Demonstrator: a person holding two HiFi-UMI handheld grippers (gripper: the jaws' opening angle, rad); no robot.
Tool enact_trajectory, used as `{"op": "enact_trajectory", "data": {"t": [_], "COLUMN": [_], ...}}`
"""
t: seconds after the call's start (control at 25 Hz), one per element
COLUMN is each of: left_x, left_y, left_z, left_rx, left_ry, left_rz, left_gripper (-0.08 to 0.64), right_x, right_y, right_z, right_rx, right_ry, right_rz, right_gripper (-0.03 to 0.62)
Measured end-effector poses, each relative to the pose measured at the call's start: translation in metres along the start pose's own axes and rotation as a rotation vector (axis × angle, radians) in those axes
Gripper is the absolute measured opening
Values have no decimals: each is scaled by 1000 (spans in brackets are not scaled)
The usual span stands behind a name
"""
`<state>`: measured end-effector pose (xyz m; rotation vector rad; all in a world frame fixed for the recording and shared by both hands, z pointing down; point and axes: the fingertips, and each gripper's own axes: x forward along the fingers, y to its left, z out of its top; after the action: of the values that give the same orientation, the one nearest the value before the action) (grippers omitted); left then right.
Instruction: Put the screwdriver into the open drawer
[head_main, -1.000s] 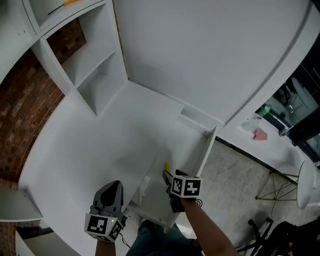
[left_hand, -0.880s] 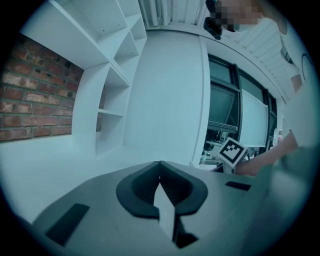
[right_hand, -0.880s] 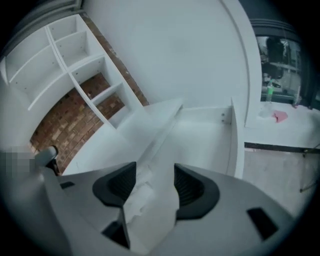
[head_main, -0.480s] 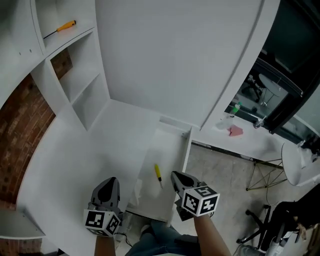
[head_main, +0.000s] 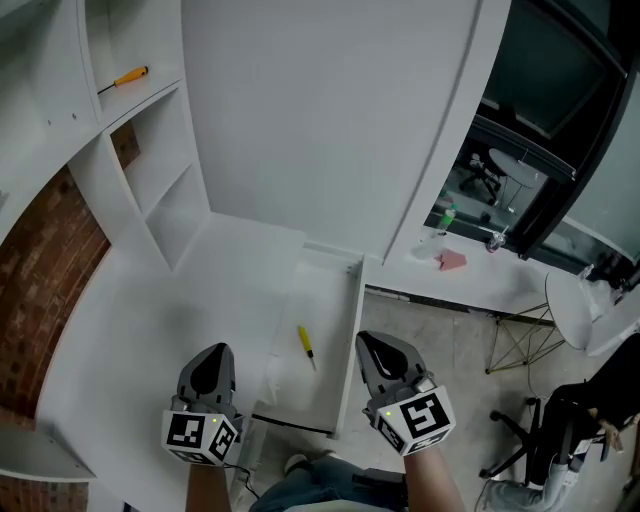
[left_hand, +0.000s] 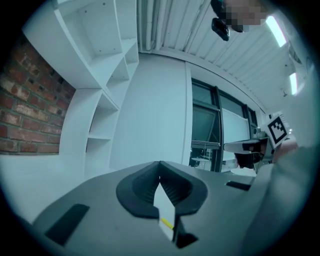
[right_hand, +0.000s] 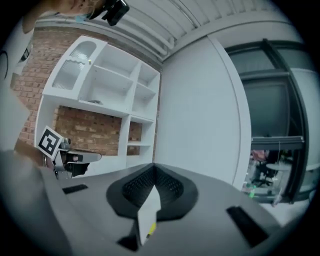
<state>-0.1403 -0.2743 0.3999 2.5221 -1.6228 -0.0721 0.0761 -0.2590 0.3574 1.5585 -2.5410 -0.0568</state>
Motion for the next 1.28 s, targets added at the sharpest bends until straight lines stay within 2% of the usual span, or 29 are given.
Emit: {"op": "enact_trajectory", "data": {"t": [0.08,0.16,0.24,0.48,0.64,0.88,1.04,1.28], "left_x": [-3,-4,-6,-18,-22,-30,-32,-34], "left_y": [-6,-14,-22,-42,-50,-67,-74,-80], "left_z": [10,20,31,57,66,79,83,91], "left_rx": [73,148,182,187,190,171,194,200], "left_ry": [-13,-22,-43,-117,-142,-174,-179,-210], "left_rz": [5,14,17,29,42,57,59,62], "left_gripper": [12,12,12,12,12,12,12,12], "right_x": [-8,-18,-28,-57,-67,-88,-94,-98], "right_y": [-4,-6,-7,-13,-24,-28,-25,-24], "right_z": [16,30,40,62,65,72,82,84], "right_rx": [-38,-60,-80,-127,-160,-160,-161,-221], "right_ry": [-60,-104,-136,-220,-207,-252,-287,-295], "right_rz": [-39,-40,-32,-30,-91,-106,-104,-95], "right_gripper": [11,11,11,12,9,9,9,11]}}
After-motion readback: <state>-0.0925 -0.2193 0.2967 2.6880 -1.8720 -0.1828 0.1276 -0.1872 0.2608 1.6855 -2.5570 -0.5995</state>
